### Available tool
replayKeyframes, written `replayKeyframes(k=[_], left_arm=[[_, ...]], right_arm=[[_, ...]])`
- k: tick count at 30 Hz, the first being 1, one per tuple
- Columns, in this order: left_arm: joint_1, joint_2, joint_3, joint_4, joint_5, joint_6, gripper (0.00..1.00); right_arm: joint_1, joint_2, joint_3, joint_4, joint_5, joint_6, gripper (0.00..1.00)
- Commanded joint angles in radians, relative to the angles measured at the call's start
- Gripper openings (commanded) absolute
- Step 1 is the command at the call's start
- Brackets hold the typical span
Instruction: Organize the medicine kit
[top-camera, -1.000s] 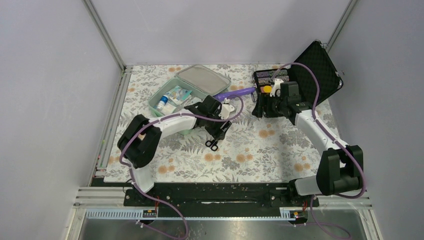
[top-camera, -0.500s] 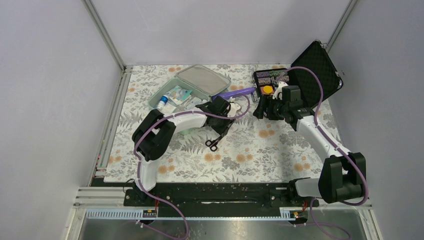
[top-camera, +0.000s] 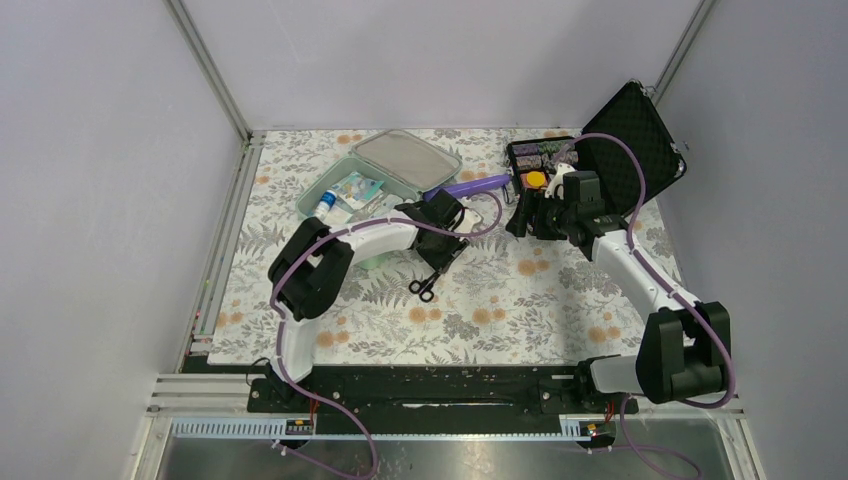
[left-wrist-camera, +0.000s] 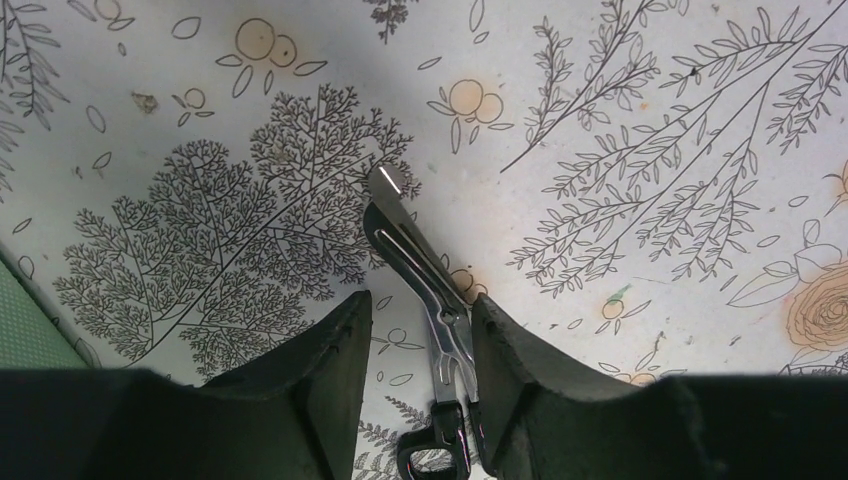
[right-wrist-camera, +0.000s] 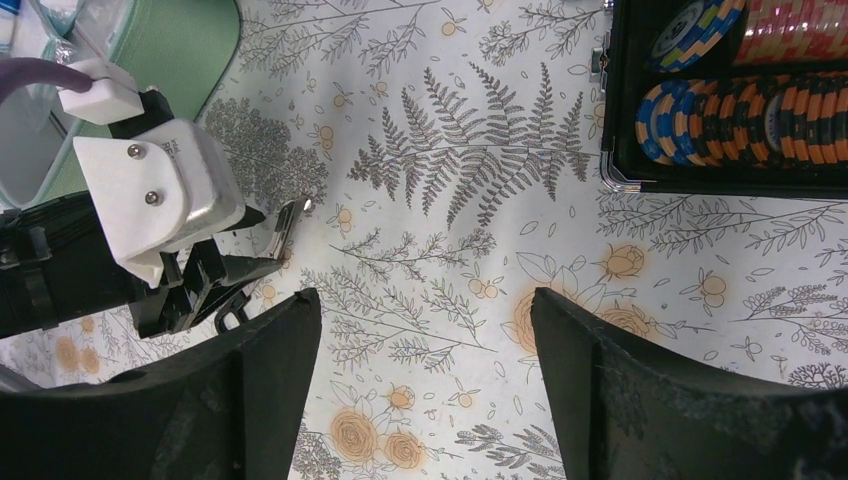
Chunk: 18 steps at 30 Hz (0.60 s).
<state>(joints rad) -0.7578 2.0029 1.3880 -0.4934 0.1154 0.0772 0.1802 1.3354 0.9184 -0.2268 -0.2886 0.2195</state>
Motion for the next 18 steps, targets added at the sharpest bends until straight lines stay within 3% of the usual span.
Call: replayKeyframes(k=[1, 9, 13, 18], left_arm=[[-0.021, 0.053, 0.05, -0.097, 0.018, 0.039, 0.4], [-0.019, 0.065, 0.028, -0.121, 0.067, 0.092, 0.13], [0.02, 0.031, 0.019, -0.117, 0.206, 0.118, 0.0], [0.103, -0.006, 0.041, -0.114, 0.418, 0.135, 0.0]], right_arm=[[0.001, 0.027, 0.049, 0.015, 0.007, 0.008, 0.84], [0.001, 0.066, 0.069, 0.03, 0.0, 0.028, 0.83], [0.001, 0.039, 0.052, 0.03, 0.017, 0.014, 0.84], [0.001, 0.013, 0.003, 0.073, -0.071, -0.025, 0.84]])
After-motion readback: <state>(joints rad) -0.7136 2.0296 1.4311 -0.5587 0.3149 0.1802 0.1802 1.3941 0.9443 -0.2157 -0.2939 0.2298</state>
